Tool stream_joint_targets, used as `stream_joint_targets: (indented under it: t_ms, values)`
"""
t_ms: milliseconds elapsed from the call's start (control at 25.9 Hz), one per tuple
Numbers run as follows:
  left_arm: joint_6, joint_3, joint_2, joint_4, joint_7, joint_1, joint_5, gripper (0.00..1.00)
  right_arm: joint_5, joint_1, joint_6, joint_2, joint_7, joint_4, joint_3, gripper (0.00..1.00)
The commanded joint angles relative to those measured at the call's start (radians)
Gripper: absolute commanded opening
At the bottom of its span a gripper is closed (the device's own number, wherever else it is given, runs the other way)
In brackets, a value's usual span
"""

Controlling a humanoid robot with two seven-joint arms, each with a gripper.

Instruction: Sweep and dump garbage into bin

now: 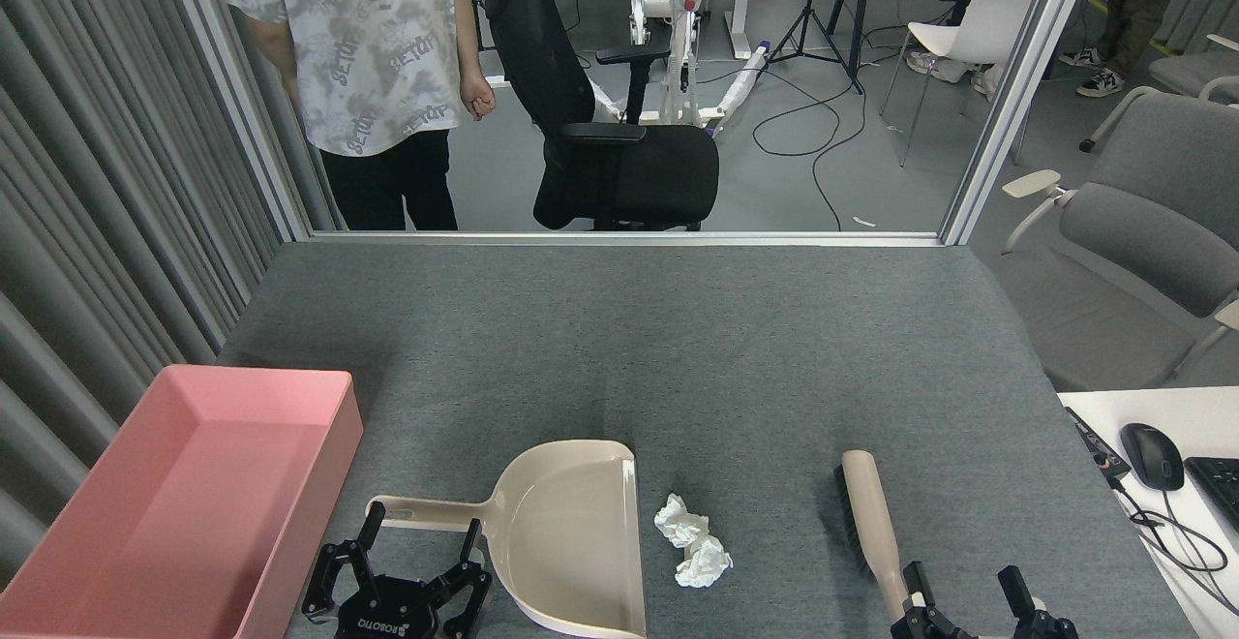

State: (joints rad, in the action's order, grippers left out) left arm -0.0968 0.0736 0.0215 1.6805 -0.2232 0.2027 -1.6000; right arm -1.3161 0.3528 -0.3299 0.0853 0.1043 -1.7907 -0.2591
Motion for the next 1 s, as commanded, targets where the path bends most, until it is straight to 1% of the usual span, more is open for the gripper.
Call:
stream_joint_targets:
  t_ms: [0,155,232,270,348,425,541,618,695,773,966]
  values:
    - [0.0,0.0,0.005,0.016,0.001,0.009,0.0,1.0,-0.002,0.0,-0.001,0.002,0.0,-0.001,0.0,0.99]
    - [-0.012,0.0,0.005,0.021,0.005,0.014,0.011,1.0,-0.003,0.0,-0.001,0.005,0.0,-0.001,-0.003,0.99]
    - [-0.014,-0.002,0.006,0.018,0.004,0.012,0.044,1.0,-0.003,0.005,-0.001,0.008,0.0,-0.001,-0.008,0.99]
    - [-0.017,-0.002,0.005,0.018,0.004,0.012,0.084,1.0,-0.003,0.008,-0.001,0.008,0.0,-0.001,-0.009,0.99]
    - [-0.011,-0.011,0.006,0.013,0.004,0.012,0.209,1.0,-0.003,0.017,-0.003,0.008,0.0,-0.001,-0.009,0.99]
    - [-0.027,-0.011,-0.002,0.019,0.008,0.024,0.38,1.0,-0.003,0.025,-0.003,0.017,0.002,-0.001,-0.011,0.99]
    - [-0.043,-0.014,-0.023,-0.001,0.067,0.032,0.656,1.0,-0.005,0.034,-0.003,0.025,0.002,-0.001,-0.011,0.99]
    - [-0.057,-0.02,-0.034,-0.036,0.076,0.029,0.851,1.0,-0.005,0.034,-0.003,0.027,0.002,-0.001,-0.011,0.99]
    - [-0.057,-0.028,-0.037,-0.096,0.079,0.017,1.005,1.0,-0.006,0.035,-0.003,0.027,0.002,-0.001,-0.011,0.99]
    - [-0.067,-0.031,-0.038,-0.143,0.081,-0.002,1.063,1.0,-0.006,0.04,-0.001,0.027,0.002,-0.001,-0.011,0.99]
    - [-0.141,-0.097,-0.037,-0.223,0.081,-0.048,1.074,1.0,-0.006,0.049,-0.011,0.022,0.002,-0.001,-0.011,0.99]
